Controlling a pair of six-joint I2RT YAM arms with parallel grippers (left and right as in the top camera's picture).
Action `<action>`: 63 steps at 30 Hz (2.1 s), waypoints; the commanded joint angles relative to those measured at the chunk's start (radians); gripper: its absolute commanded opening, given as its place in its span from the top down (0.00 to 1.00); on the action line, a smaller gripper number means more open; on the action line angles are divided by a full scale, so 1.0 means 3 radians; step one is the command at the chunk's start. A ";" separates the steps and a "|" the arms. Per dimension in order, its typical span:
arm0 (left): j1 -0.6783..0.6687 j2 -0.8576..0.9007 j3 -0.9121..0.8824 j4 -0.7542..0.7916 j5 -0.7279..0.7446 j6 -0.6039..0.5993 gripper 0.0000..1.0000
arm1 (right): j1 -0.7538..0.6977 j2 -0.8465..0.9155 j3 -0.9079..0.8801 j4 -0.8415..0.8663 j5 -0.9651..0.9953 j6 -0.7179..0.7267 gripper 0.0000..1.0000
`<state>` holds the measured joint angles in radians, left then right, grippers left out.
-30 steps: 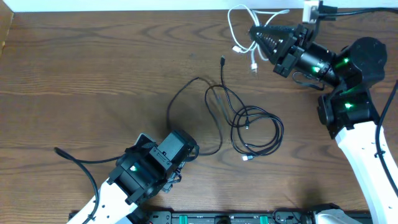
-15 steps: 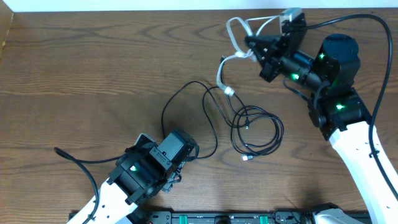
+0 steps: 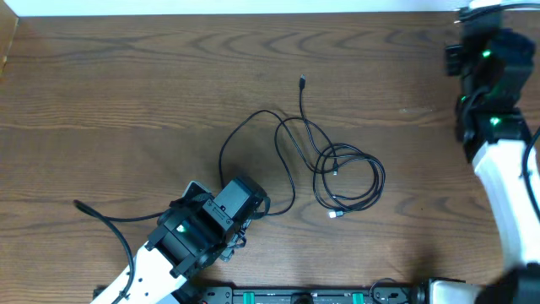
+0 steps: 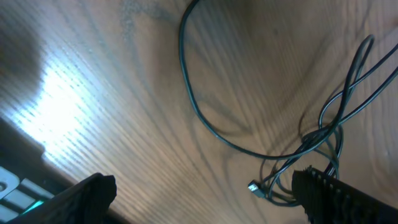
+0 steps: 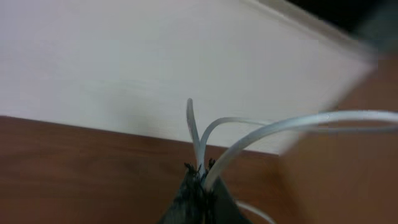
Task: Untangle cables
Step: 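Move the right gripper off to the right and drop the white cable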
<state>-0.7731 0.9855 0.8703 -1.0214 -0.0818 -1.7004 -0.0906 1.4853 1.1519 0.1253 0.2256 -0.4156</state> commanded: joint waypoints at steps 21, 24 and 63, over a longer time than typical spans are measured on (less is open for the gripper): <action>0.0017 -0.0020 0.0057 -0.0025 -0.0055 0.0032 0.04 | -0.2054 0.0940 0.0039 0.0436 0.0613 -0.0971 0.99; 0.0017 -0.0020 0.0057 -0.0025 -0.0055 0.0032 0.04 | -0.2228 0.0941 0.0039 0.0193 0.0188 -0.0573 0.96; 0.0018 -0.0020 0.0057 -0.0025 -0.0055 0.0032 0.04 | -0.2770 0.1091 0.0039 0.0221 -0.1708 0.0332 0.01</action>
<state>-0.7731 0.9855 0.8703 -1.0222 -0.0818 -1.7004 -0.9424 1.8984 1.1553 0.1772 -0.1806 -0.3824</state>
